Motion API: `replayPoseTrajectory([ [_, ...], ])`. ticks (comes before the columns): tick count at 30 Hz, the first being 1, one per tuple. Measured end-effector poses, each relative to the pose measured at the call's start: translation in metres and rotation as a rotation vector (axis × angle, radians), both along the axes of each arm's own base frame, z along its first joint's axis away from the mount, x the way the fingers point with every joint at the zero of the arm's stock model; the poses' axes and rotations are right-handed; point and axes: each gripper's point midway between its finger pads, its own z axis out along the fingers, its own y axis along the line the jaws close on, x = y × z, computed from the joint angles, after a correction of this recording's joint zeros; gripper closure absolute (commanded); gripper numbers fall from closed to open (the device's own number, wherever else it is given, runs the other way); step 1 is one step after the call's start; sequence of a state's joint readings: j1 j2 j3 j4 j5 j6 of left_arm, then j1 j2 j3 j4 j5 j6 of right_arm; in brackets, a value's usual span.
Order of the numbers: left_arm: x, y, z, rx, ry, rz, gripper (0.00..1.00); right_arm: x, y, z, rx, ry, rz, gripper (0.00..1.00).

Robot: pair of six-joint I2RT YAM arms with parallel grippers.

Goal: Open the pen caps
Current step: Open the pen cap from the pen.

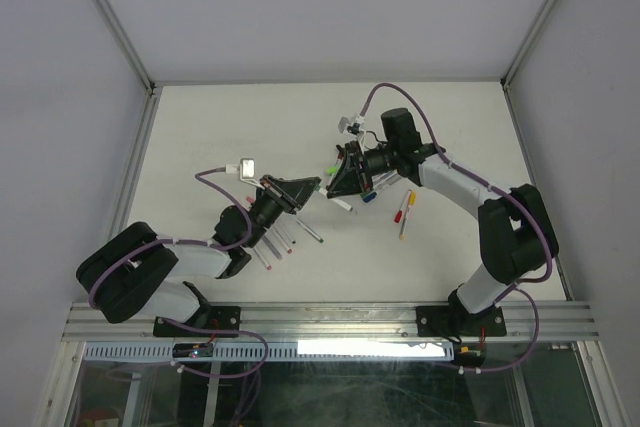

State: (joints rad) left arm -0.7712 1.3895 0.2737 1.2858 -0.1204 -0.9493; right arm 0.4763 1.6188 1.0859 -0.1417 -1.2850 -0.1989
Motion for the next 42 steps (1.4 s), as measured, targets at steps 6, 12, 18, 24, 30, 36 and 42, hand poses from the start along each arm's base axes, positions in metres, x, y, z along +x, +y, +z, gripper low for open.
replayPoseTrajectory([
  [6, 0.001, 0.000, -0.001, 0.016, -0.013, 0.006, 1.00, 0.001, 0.002, -0.001, -0.016, 0.036, -0.025, 0.57],
  [12, 0.000, 0.005, 0.008, 0.037, -0.057, 0.028, 1.00, -0.003, 0.008, -0.007, -0.055, 0.061, -0.039, 0.50],
  [18, -0.001, 0.014, 0.027, 0.018, -0.110, 0.060, 1.00, -0.019, 0.015, -0.015, -0.095, 0.051, -0.004, 0.87],
  [24, 0.005, 0.025, 0.030, 0.002, -0.111, 0.042, 1.00, -0.021, 0.019, -0.012, -0.090, -0.002, 0.021, 1.00],
  [30, 0.025, 0.062, 0.043, -0.010, -0.132, 0.085, 1.00, -0.014, 0.027, -0.013, -0.096, -0.029, 0.023, 1.00],
  [36, 0.073, 0.164, 0.099, -0.074, -0.219, 0.454, 1.00, -0.012, 0.019, -0.022, -0.125, 0.028, 0.012, 1.00],
  [42, 0.073, 0.182, 0.110, -0.063, -0.235, 0.490, 1.00, -0.004, 0.023, -0.039, -0.208, 0.024, -0.062, 1.00],
])
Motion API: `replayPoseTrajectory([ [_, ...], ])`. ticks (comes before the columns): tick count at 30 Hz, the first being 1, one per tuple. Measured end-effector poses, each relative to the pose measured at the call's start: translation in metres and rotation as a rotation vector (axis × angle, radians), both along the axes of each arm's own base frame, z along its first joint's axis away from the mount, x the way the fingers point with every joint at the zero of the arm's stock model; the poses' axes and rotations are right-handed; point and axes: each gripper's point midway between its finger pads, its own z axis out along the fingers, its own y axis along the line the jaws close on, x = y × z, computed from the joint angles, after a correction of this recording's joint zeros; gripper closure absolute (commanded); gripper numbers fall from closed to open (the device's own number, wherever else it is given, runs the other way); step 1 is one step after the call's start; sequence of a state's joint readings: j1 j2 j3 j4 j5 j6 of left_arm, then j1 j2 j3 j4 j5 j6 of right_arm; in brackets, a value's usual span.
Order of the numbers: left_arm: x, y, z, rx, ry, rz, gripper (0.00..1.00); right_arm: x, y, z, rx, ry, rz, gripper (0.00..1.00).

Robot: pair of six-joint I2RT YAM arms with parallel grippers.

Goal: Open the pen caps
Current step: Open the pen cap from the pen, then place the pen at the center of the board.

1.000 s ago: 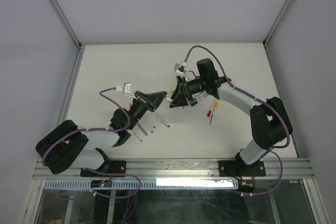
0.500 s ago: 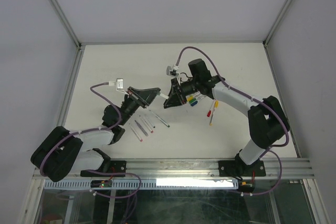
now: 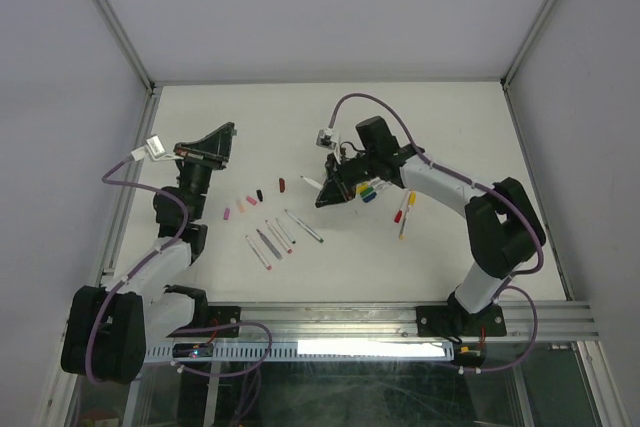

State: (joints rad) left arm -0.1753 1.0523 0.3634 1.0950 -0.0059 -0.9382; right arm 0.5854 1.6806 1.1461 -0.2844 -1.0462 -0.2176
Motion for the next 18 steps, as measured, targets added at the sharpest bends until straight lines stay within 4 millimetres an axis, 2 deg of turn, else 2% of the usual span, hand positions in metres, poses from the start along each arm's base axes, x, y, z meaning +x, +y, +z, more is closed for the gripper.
replayPoseTrajectory([
  [3, -0.006, -0.005, -0.024, 0.023, 0.052, -0.031, 1.00, 0.008, 0.003, -0.016, -0.088, -0.021, -0.074, 1.00],
  [5, -0.010, -0.006, -0.053, 0.034, 0.120, -0.042, 1.00, 0.013, 0.006, -0.032, -0.161, -0.038, -0.117, 1.00],
  [7, -0.014, -0.007, -0.091, 0.041, 0.226, -0.052, 1.00, 0.016, 0.010, -0.048, -0.231, -0.059, -0.151, 1.00],
  [10, -0.017, -0.009, -0.123, 0.046, 0.333, -0.073, 1.00, 0.016, 0.011, -0.071, -0.330, -0.082, -0.187, 0.98],
  [13, -0.019, -0.012, -0.133, 0.048, 0.380, -0.093, 1.00, 0.020, 0.012, -0.088, -0.413, -0.102, -0.217, 0.95],
  [18, -0.023, -0.013, -0.136, 0.054, 0.398, -0.103, 1.00, 0.030, 0.008, -0.106, -0.504, -0.118, -0.264, 0.91],
])
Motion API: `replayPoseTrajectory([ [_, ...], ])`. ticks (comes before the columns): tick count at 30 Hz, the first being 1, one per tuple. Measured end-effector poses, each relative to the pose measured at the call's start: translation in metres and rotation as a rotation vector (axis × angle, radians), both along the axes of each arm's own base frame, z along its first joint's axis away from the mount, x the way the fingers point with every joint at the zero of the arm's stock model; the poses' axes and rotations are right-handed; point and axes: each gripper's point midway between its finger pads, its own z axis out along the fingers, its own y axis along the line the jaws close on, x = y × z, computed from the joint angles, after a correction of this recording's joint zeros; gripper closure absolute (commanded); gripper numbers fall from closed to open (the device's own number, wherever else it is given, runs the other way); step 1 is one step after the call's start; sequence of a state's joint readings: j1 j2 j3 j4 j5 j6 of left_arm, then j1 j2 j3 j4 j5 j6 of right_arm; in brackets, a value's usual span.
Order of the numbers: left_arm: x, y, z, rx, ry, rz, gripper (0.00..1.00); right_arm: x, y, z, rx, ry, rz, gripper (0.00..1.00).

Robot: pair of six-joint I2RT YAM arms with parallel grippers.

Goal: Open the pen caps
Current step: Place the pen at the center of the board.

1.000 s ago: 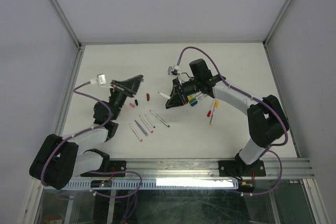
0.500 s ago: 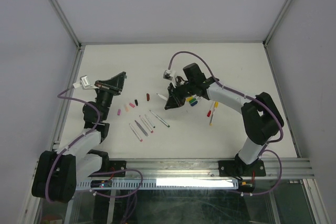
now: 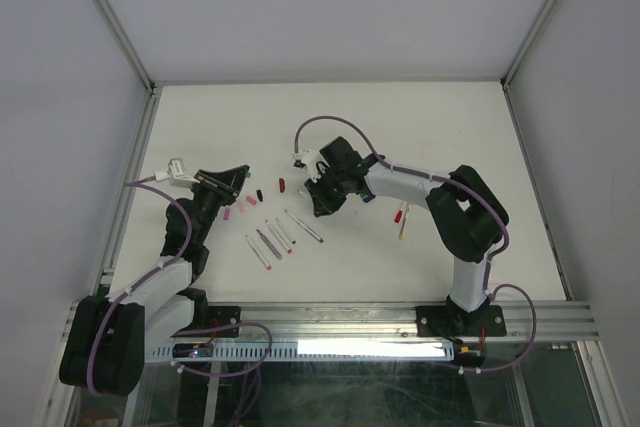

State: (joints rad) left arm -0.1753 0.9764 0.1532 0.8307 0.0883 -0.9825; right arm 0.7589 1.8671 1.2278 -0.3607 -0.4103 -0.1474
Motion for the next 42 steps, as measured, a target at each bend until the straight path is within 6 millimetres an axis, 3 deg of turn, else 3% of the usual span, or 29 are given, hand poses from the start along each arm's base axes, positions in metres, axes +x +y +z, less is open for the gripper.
replayPoseTrajectory([
  [10, -0.005, 0.001, -0.020, 0.007, 0.060, 0.000, 1.00, -0.003, -0.001, -0.022, -0.109, 0.031, -0.006, 0.86],
  [16, -0.006, 0.001, -0.024, 0.006, 0.071, 0.000, 1.00, -0.004, -0.005, -0.022, -0.131, 0.042, -0.009, 0.78],
  [25, -0.007, 0.000, -0.025, -0.011, 0.082, -0.003, 1.00, -0.004, -0.005, -0.021, -0.141, 0.053, -0.008, 0.69],
  [33, -0.010, -0.006, -0.031, -0.013, 0.104, -0.041, 1.00, -0.006, -0.005, -0.018, -0.142, 0.061, 0.003, 0.54],
  [39, -0.010, -0.015, -0.044, -0.004, 0.156, -0.098, 1.00, -0.002, -0.005, -0.012, -0.112, 0.069, 0.014, 0.52],
  [42, -0.008, -0.022, -0.045, 0.001, 0.169, -0.120, 1.00, 0.004, -0.009, 0.001, -0.070, 0.070, 0.011, 0.52],
])
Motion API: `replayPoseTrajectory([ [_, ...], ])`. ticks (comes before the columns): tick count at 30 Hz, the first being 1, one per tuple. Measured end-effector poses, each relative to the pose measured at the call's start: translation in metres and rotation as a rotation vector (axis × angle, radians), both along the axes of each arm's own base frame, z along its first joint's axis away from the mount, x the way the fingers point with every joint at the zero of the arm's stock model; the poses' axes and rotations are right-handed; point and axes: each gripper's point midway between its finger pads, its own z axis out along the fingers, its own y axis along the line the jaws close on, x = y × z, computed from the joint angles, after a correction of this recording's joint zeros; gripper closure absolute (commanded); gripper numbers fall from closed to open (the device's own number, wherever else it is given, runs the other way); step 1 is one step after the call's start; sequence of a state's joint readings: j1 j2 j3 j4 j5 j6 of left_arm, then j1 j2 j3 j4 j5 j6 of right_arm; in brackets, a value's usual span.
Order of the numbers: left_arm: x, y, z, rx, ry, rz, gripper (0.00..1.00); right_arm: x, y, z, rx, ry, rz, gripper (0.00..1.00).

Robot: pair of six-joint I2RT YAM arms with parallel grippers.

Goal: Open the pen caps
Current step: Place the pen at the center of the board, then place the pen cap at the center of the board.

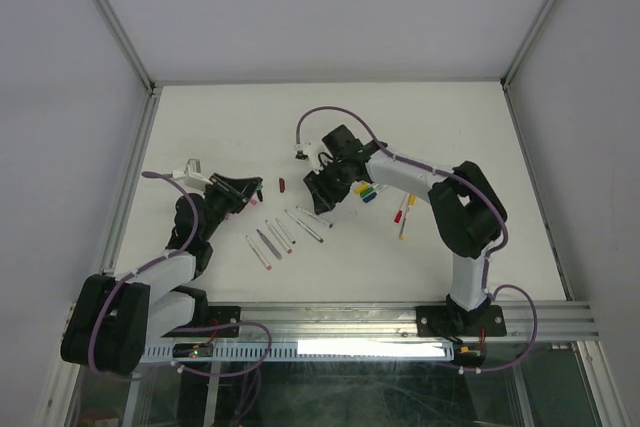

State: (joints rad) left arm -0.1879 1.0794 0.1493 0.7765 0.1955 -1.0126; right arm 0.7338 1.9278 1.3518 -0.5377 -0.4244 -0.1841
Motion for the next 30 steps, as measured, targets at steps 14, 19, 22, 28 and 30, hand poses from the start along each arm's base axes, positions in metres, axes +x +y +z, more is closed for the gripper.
replayPoseTrajectory([
  [14, 0.009, -0.057, 0.010, 0.131, 0.087, -0.052, 1.00, 0.037, -0.034, 0.115, 0.296, -0.184, -0.017, 0.55],
  [19, 0.029, -0.070, -0.004, 0.210, 0.216, -0.020, 1.00, 0.043, -0.044, 0.120, 0.320, -0.195, -0.038, 0.55],
  [22, 0.039, -0.083, -0.014, 0.267, 0.285, -0.015, 1.00, 0.045, -0.046, 0.119, 0.329, -0.194, -0.042, 0.56],
  [28, 0.051, -0.111, -0.036, 0.388, 0.404, -0.023, 1.00, 0.045, -0.047, 0.119, 0.339, -0.191, -0.045, 0.56],
  [30, 0.057, -0.117, -0.044, 0.421, 0.440, -0.024, 1.00, 0.046, -0.047, 0.121, 0.343, -0.194, -0.047, 0.56],
])
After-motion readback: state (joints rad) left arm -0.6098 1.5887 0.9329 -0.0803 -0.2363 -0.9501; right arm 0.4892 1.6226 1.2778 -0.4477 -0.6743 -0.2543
